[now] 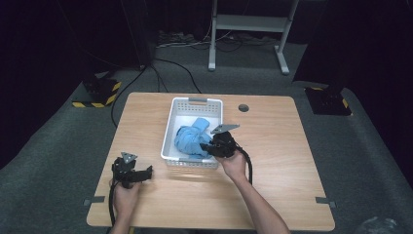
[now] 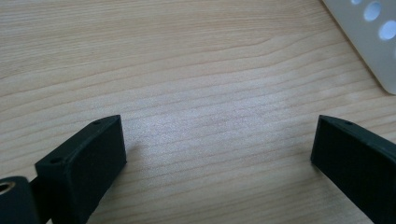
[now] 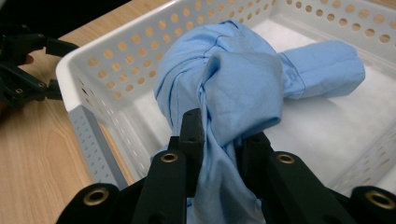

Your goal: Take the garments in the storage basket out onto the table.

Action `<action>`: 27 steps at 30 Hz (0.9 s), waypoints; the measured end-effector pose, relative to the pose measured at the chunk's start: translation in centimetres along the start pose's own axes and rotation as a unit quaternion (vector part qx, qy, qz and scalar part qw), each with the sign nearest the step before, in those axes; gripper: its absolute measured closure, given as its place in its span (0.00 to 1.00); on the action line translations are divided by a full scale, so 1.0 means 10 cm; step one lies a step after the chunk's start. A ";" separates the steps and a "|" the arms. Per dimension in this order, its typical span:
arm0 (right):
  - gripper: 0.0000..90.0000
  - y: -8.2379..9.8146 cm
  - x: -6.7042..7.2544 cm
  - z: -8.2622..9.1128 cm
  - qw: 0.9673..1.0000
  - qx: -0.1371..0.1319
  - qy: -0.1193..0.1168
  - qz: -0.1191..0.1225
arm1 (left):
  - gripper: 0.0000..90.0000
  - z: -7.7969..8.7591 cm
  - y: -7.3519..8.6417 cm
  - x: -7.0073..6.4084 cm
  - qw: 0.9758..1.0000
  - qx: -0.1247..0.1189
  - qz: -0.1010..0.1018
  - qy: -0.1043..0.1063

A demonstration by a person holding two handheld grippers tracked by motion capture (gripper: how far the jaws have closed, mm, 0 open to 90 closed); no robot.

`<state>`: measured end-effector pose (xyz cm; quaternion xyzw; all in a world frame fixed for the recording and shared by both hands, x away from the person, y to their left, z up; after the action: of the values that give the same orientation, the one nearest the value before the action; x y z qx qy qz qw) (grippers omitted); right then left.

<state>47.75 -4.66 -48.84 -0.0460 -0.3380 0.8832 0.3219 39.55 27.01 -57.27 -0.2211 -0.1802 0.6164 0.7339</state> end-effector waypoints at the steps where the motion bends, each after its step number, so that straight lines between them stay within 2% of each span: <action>1: 0.86 -0.01 0.00 0.01 1.000 -0.003 -0.003 -0.002 | 0.04 0.00 0.00 0.00 1.000 0.000 0.000 0.000; 12: 0.88 -0.08 0.01 0.18 0.999 -0.042 -0.017 -0.004 | 0.04 0.00 0.00 0.00 1.000 0.000 0.000 0.000; 27: 0.88 -0.15 0.04 0.32 0.998 -0.063 -0.025 0.000 | 0.04 0.00 0.00 0.00 1.000 0.000 0.000 0.000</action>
<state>47.33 -5.35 -45.39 -0.0445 -0.4009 0.8611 0.3097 39.55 27.01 -57.27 -0.2212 -0.1803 0.6165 0.7339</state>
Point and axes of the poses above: each handheld gripper's, and its own axes: z roughly backward along the jaws, y roughly out of its underside, x roughly to its left, the point moved 3 cm from there along -z, roughly forward along the jaws, and after that the axes turned 13 degrees about x, right-handed, at the moved point
